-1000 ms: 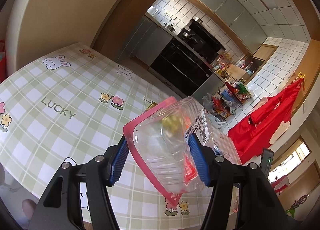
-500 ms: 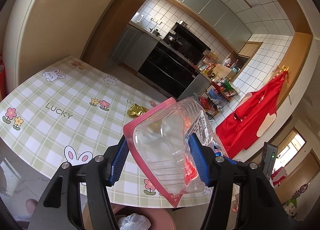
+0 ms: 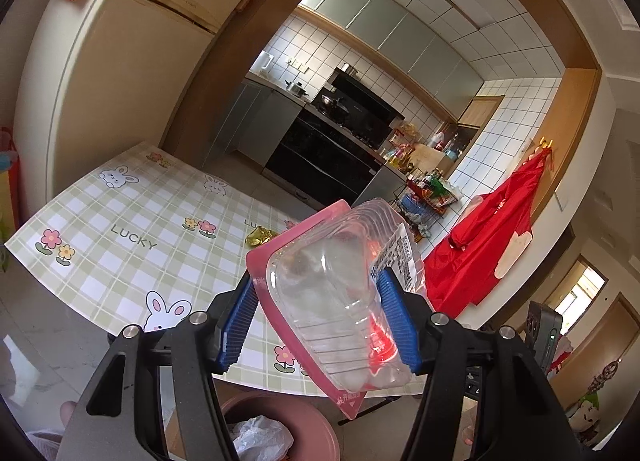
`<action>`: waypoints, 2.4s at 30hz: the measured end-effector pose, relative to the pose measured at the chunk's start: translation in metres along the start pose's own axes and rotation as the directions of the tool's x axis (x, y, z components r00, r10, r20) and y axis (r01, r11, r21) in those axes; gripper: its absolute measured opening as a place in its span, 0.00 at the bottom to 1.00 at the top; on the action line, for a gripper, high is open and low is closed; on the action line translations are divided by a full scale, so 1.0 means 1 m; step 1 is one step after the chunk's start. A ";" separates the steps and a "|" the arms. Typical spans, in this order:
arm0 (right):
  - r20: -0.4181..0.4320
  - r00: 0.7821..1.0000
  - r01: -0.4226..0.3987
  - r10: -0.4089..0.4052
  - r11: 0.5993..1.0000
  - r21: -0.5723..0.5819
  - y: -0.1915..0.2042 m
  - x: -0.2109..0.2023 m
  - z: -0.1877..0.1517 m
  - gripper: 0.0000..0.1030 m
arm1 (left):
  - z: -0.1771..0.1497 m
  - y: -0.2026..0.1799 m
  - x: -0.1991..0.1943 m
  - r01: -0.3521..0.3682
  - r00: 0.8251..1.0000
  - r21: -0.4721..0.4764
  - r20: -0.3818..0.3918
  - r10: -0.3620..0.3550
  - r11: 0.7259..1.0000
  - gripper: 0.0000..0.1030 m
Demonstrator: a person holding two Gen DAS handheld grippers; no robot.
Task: Collect trash
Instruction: 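Drop the blue can into the pink bin with the right tool while the left tool drops the tray, then move both tools over the table toward the gold foil and clear container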
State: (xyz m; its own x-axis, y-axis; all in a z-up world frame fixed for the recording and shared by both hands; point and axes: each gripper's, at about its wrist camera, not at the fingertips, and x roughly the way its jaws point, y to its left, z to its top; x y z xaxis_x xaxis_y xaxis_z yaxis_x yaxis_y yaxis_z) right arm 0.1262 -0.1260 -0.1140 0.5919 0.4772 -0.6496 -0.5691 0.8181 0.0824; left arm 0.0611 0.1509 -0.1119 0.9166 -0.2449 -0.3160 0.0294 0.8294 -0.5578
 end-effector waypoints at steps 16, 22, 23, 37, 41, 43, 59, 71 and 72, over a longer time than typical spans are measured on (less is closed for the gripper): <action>-0.076 0.994 -0.083 0.080 0.996 -0.031 0.036 0.004 -0.017 0.56 | -0.002 0.001 -0.032 0.010 1.000 -0.010 0.029 -0.010 1.000 0.58; -0.105 0.991 -0.088 0.082 0.995 -0.050 0.044 0.017 -0.019 0.63 | -0.003 0.003 -0.024 0.010 1.000 -0.017 0.008 -0.009 1.000 0.58; -0.101 0.992 -0.080 0.075 0.995 -0.054 0.045 0.018 -0.020 0.68 | -0.003 0.003 -0.023 0.009 1.000 -0.019 0.006 -0.009 1.000 0.58; 0.009 0.997 0.072 -0.073 0.995 0.071 -0.001 -0.014 -0.002 0.94 | -0.014 0.000 -0.005 0.025 0.998 -0.001 -0.061 -0.025 1.000 0.58; 0.045 0.989 0.133 -0.139 0.985 0.109 -0.016 -0.030 0.007 0.94 | -0.024 -0.011 0.003 0.057 0.992 0.039 -0.113 -0.052 0.998 0.58; 0.060 0.982 0.168 -0.177 0.978 0.125 -0.023 -0.039 0.011 0.94 | -0.029 -0.018 0.007 0.078 0.988 0.061 -0.138 -0.069 0.995 0.59; 0.098 0.964 0.223 -0.246 0.954 0.200 -0.050 -0.070 0.014 0.94 | -0.068 -0.050 0.041 0.158 0.945 0.116 -0.305 -0.117 0.981 0.59; 0.081 0.967 0.222 -0.242 0.953 0.205 -0.052 -0.065 0.010 0.94 | -0.078 -0.020 0.056 -0.013 0.946 0.071 -0.321 0.035 0.997 0.89; 0.078 0.967 0.221 -0.242 0.953 0.209 -0.053 -0.064 0.009 0.94 | -0.075 -0.017 0.054 -0.032 0.951 0.074 -0.306 0.053 0.997 0.90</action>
State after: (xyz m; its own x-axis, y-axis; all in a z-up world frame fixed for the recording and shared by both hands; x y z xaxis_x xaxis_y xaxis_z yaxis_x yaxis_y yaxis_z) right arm 0.1236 -0.1969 -0.0697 0.7547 0.2889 -0.5891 -0.2918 0.9520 0.0930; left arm 0.0804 0.0855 -0.1772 0.7509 -0.3427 -0.5645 0.0297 0.8715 -0.4896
